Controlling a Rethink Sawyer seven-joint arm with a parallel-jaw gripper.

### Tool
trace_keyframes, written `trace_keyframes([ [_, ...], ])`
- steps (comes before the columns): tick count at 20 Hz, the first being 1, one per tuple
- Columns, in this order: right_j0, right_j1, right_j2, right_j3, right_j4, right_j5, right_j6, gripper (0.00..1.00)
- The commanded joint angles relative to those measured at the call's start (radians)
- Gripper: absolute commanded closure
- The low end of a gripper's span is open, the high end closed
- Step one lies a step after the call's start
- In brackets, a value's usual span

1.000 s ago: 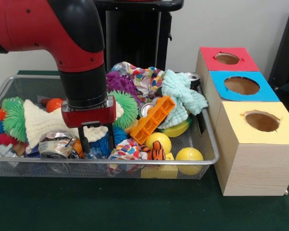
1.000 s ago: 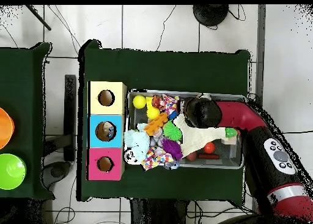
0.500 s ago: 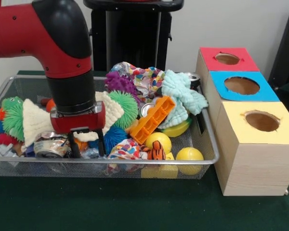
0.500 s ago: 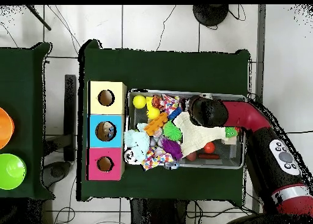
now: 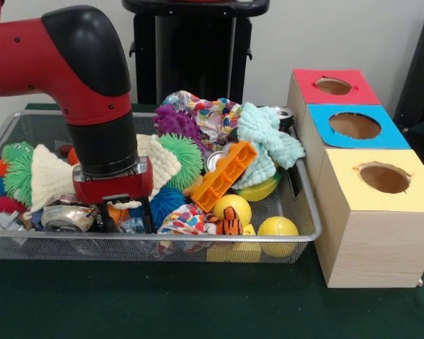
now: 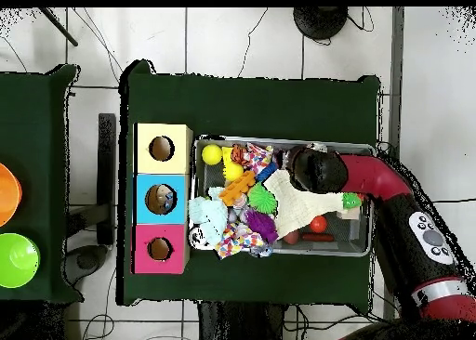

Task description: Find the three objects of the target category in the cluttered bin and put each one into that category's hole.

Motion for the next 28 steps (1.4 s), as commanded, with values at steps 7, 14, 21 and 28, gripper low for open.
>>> trace_keyframes([
  [7,0.017,0.058,0.021,0.01,-0.104,-0.009,-0.193,0.0],
  [14,-0.007,0.055,0.038,0.035,-0.085,-0.013,-0.191,1.0],
  [21,0.017,-0.018,0.011,0.081,-0.078,0.021,-0.151,1.0],
  [28,0.025,-0.168,0.015,0.185,-0.037,0.053,-0.095,1.0],
])
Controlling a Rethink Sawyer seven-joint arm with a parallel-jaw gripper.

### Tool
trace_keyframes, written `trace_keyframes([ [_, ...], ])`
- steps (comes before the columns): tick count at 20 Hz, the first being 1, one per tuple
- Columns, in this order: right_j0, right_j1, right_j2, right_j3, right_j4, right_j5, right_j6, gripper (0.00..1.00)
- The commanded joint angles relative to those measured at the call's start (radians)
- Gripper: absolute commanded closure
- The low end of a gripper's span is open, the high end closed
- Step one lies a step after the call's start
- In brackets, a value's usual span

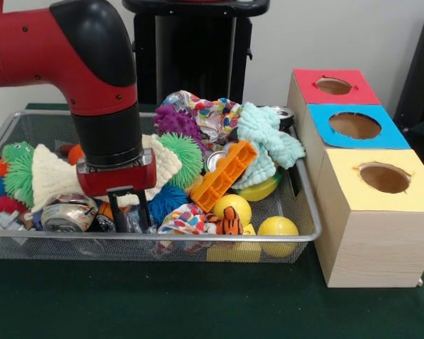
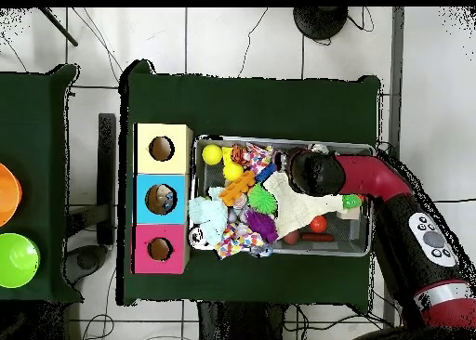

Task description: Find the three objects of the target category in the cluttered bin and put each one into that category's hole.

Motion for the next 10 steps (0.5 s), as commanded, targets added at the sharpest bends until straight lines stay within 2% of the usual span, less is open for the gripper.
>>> trace_keyframes([
  [1,0.021,-0.131,0.005,0.158,-0.009,0.05,-0.087,1.0],
  [10,0.032,-0.3,0.006,0.271,0.046,0.075,-0.026,1.0],
])
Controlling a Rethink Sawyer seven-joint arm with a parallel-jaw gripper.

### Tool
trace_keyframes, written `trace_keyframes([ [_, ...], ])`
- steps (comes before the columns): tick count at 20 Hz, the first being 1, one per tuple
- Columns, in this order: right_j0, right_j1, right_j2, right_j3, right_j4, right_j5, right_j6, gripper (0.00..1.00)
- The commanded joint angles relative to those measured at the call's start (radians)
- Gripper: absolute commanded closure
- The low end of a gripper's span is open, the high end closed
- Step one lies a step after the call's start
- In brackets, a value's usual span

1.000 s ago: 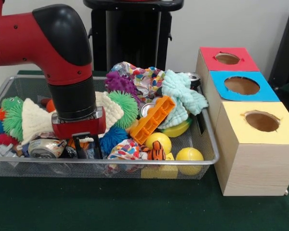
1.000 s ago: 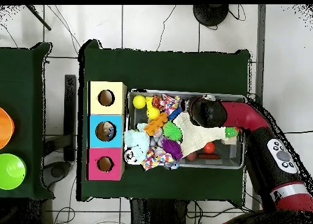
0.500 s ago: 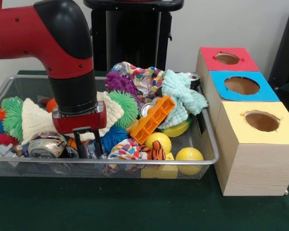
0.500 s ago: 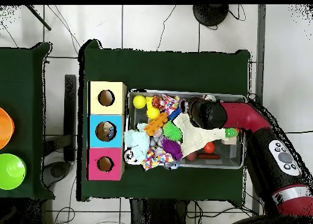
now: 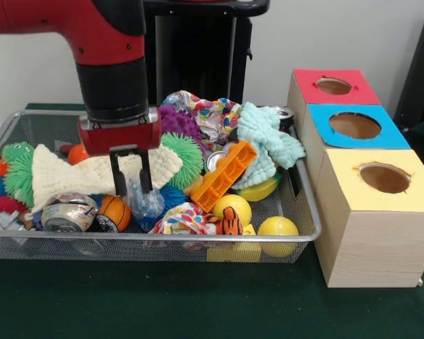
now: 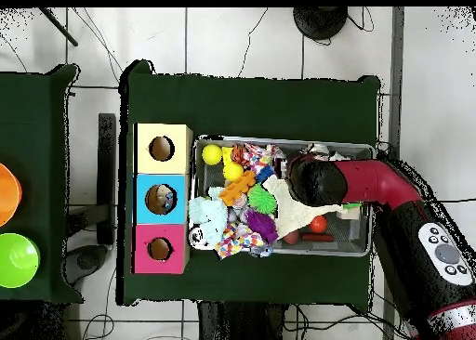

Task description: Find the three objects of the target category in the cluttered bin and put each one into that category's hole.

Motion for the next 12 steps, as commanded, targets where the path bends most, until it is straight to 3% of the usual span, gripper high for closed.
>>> trace_keyframes([
  [1,0.031,-0.161,0.003,0.155,0.04,0.075,-0.018,1.0],
  [12,0.073,-0.268,-0.02,0.245,0.096,0.065,0.036,1.0],
])
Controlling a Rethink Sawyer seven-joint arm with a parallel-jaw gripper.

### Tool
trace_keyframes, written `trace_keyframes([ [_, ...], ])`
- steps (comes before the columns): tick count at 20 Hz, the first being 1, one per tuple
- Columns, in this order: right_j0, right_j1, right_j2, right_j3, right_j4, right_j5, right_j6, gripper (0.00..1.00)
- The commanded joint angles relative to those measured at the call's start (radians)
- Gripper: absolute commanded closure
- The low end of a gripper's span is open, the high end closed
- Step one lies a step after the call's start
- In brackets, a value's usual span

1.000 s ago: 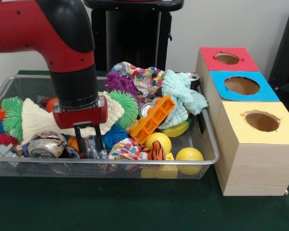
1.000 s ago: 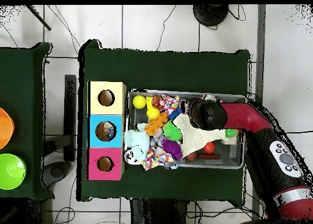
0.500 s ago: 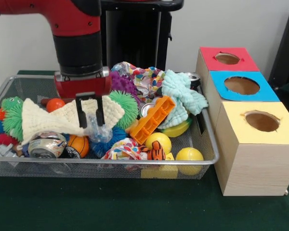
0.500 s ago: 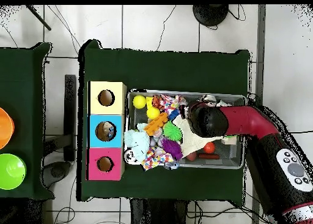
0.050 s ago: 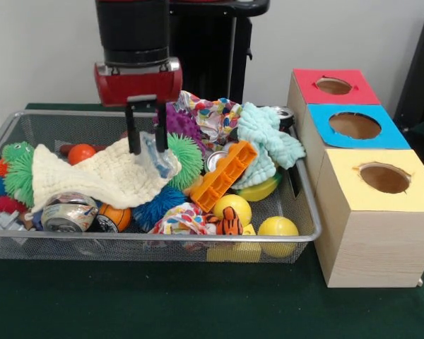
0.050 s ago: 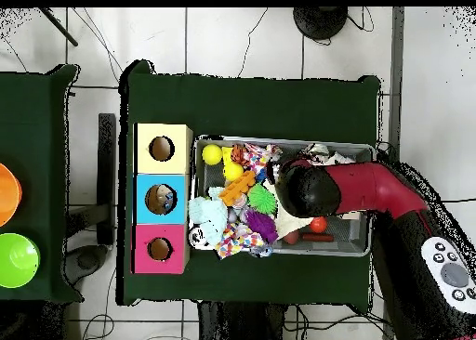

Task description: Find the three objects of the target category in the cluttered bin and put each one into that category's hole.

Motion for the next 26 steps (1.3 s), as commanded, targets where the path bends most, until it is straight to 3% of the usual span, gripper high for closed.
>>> trace_keyframes([
  [1,0.031,-0.08,-0.023,0.132,0.042,0.06,0.041,1.0],
  [17,0.152,-0.159,-0.122,0.26,0.076,-0.047,0.189,1.0],
  [26,0.276,-0.189,-0.226,0.317,0.099,-0.129,0.29,1.0],
])
